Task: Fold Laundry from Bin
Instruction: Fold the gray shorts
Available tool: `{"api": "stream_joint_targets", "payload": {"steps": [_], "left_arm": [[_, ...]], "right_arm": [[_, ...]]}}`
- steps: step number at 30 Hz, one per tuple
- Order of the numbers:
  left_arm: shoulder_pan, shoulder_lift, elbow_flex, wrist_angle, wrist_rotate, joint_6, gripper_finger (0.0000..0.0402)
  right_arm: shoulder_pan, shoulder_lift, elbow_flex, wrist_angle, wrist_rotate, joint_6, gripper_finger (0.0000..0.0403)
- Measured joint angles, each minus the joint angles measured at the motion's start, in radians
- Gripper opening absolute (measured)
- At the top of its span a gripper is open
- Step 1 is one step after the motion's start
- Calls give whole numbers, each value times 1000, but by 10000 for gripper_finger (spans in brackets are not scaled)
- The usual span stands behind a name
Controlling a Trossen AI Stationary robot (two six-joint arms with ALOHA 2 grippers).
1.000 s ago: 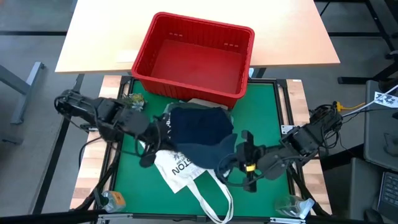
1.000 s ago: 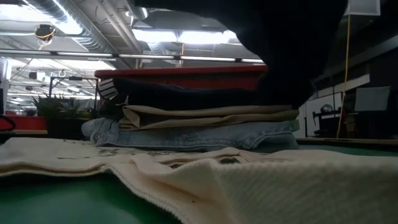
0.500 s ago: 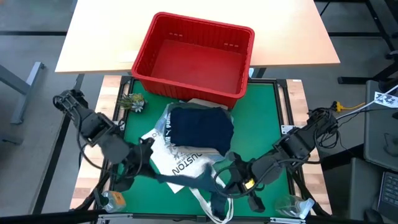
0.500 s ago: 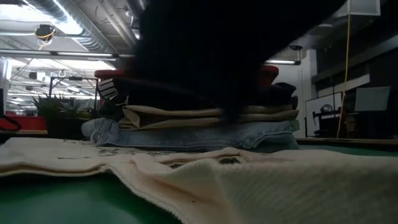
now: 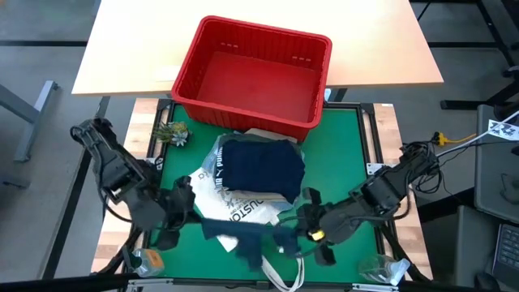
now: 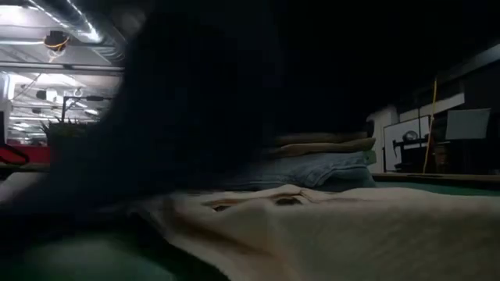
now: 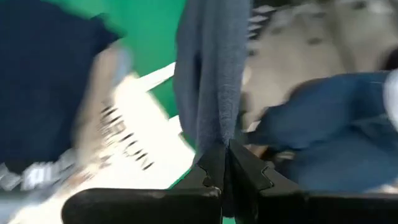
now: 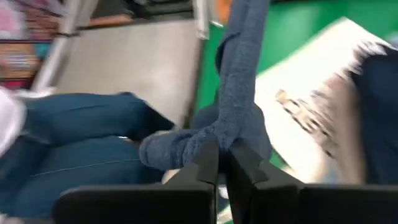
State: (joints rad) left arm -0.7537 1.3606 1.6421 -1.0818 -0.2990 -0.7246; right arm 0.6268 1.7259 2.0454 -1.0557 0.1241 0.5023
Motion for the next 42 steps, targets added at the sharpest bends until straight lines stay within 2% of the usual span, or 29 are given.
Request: {"api": "stream_joint_targets", "payload": {"steps": [3, 7, 12, 18, 25, 32, 42], "left_arm": [[9, 21, -8, -89, -59, -80, 2], [24, 40, -31, -141, -123, -136, 2], [59, 43, -83, -146, -173, -156, 2], [122, 43, -134, -190, -229, -159, 2], [228, 43, -138, -266, -322, -151, 2], [361, 43, -138, -261, -331, -12, 2], [528, 48, -138, -260, -309, 55, 2]], "right_arm": [[-10, 5, -20, -76, 40, 41, 14], [-43, 11, -68, -105, 41, 51, 14], [-98, 13, -138, -155, 25, 149, 14], [-162, 13, -158, -274, 114, 173, 14], [-254, 13, -158, -391, 158, 171, 14], [-336, 13, -158, -468, 268, 122, 14], [-441, 13, -158, -478, 275, -6, 14]]}}
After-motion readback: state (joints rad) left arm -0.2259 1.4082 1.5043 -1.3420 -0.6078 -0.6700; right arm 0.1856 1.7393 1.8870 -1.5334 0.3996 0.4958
